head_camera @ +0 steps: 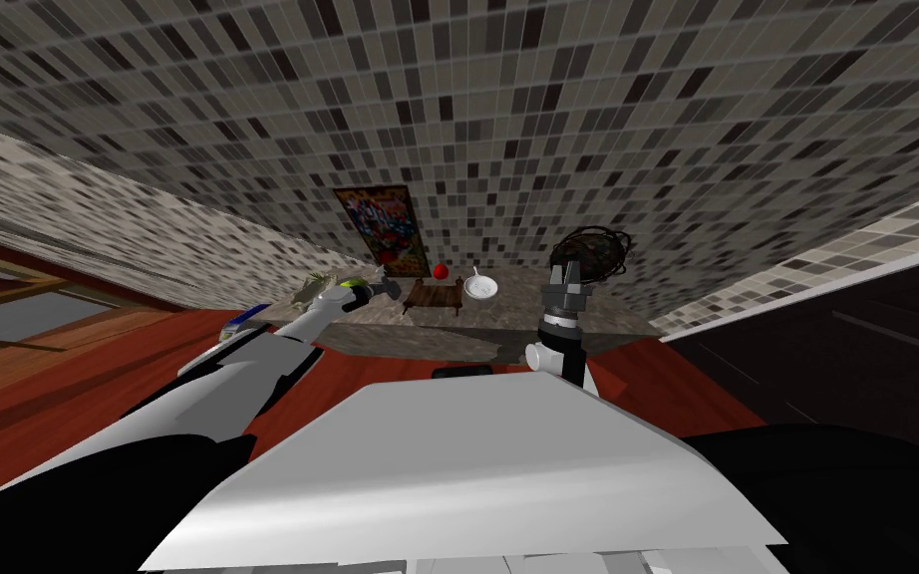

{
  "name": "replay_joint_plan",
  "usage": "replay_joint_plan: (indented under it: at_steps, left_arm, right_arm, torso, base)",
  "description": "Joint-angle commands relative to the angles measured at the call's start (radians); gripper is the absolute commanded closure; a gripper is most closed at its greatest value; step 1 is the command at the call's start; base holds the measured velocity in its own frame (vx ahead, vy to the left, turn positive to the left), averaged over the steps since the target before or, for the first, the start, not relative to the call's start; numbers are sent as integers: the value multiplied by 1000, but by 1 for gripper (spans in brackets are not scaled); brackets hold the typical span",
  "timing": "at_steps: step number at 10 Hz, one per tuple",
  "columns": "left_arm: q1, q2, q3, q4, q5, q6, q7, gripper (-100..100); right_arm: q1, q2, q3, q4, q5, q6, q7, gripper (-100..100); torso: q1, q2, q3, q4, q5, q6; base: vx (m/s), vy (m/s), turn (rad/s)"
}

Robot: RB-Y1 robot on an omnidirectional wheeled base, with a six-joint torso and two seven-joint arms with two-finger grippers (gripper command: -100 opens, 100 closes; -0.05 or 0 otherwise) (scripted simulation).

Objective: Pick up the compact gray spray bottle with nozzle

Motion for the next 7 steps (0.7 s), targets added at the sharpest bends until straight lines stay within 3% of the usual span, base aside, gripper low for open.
replay_joint_plan:
  at_steps: [1, 2, 3, 4, 6, 7]
  left_arm:
    - [-1, -6, 9, -19, -50, 8, 35, 100]
    - [-1, -6, 9, -19, -62, 8, 35, 100]
    - [-4, -22, 28, -54, -102, 20, 85, 100]
    - [-4, -22, 28, -54, -130, 20, 87, 100]
    - [-3, -20, 28, -54, -129, 19, 85, 100]
    - [-3, -21, 28, -54, -131, 20, 86, 0]
  right_arm:
    - [0, 0, 0, 0, 0, 0, 0, 0]
    - [0, 0, 0, 0, 0, 0, 0, 0]
    - [0, 0, 0, 0, 0, 0, 0, 0]
    - [0, 0, 0, 0, 0, 0, 0, 0]
    - [0, 0, 0, 0, 0, 0, 0, 0]
    - [0, 0, 0, 0, 0, 0, 0, 0]
  torso:
    - [0, 0, 0, 0, 0, 0]
    - [0, 0, 0, 0, 0, 0]
    - [-1, 0, 0, 0, 0, 1]
    - [0, 1, 1, 0, 0, -1]
    - [-1, 0, 0, 0, 0, 1]
    - [-1, 1, 0, 0, 0, 1]
  base:
    - [5, 12, 82]
    - [1, 6, -7]
    - [3, 19, 166]
    - [7, 14, 84]
    - [2, 4, -7]
    - [0, 0, 0]
